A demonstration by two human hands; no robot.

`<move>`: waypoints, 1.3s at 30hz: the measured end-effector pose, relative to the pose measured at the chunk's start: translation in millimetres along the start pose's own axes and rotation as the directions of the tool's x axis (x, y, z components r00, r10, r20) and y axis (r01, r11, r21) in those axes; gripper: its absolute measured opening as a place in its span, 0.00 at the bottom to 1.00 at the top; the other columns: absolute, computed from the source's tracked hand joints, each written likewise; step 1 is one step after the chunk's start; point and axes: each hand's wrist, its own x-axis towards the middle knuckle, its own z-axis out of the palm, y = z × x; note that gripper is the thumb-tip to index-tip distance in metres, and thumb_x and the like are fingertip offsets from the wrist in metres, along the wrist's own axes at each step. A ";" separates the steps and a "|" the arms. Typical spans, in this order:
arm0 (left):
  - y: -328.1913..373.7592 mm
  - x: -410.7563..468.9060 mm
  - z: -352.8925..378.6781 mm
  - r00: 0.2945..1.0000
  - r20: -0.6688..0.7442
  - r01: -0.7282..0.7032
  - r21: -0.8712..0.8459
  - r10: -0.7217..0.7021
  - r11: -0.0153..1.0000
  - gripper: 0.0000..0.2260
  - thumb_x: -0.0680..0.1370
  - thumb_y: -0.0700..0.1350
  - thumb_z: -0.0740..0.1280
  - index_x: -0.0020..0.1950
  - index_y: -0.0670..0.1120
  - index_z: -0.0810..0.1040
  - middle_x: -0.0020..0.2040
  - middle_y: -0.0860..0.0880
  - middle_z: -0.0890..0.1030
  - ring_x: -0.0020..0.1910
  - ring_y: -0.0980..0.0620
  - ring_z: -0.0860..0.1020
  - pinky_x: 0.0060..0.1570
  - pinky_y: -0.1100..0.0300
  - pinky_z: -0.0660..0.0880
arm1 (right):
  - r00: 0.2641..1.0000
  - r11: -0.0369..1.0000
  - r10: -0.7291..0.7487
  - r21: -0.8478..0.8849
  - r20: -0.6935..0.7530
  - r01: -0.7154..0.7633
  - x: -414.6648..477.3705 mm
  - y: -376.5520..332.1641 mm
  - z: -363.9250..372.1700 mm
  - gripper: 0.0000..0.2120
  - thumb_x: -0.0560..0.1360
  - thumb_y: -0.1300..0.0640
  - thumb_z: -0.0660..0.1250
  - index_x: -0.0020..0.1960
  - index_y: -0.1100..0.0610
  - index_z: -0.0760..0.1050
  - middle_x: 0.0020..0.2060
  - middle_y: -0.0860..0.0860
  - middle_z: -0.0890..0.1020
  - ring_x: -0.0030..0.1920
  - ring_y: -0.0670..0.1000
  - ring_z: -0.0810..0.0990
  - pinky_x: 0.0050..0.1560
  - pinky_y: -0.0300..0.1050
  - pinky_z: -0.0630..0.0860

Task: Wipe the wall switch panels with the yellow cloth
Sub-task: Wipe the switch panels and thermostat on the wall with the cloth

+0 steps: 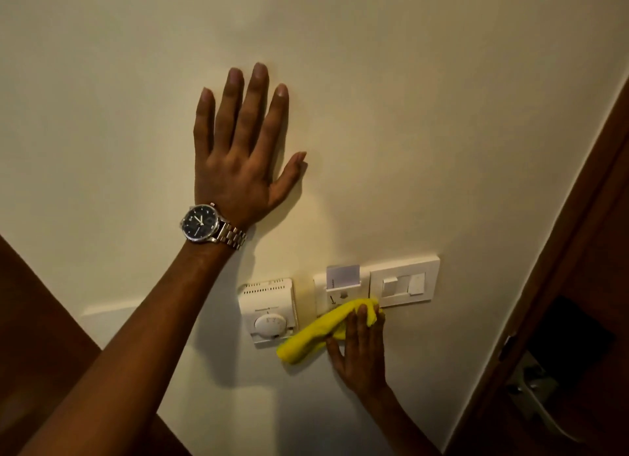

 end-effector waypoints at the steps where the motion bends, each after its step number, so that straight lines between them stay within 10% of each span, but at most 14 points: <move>1: 0.1 -0.5 -0.4 1.000 -0.002 0.001 0.001 -0.001 1.000 0.31 0.85 0.62 0.60 0.82 0.44 0.66 0.80 0.39 0.66 0.80 0.36 0.63 0.79 0.37 0.59 | 1.000 1.000 -0.016 -0.024 0.017 0.017 -3.6 1.9 0.5 0.37 0.83 0.38 0.52 0.82 0.57 0.42 0.82 0.54 0.44 0.81 0.62 0.44 0.75 0.61 0.54; 39: 9.4 -7.9 -5.8 0.998 -0.005 0.058 0.030 -0.058 0.998 0.29 0.85 0.60 0.60 0.81 0.44 0.67 0.77 0.36 0.70 0.76 0.32 0.68 0.76 0.35 0.63 | 0.974 0.972 -0.227 -0.055 0.024 0.228 19.3 -10.1 -19.5 0.38 0.81 0.46 0.63 0.81 0.59 0.46 0.82 0.55 0.45 0.81 0.60 0.47 0.81 0.58 0.50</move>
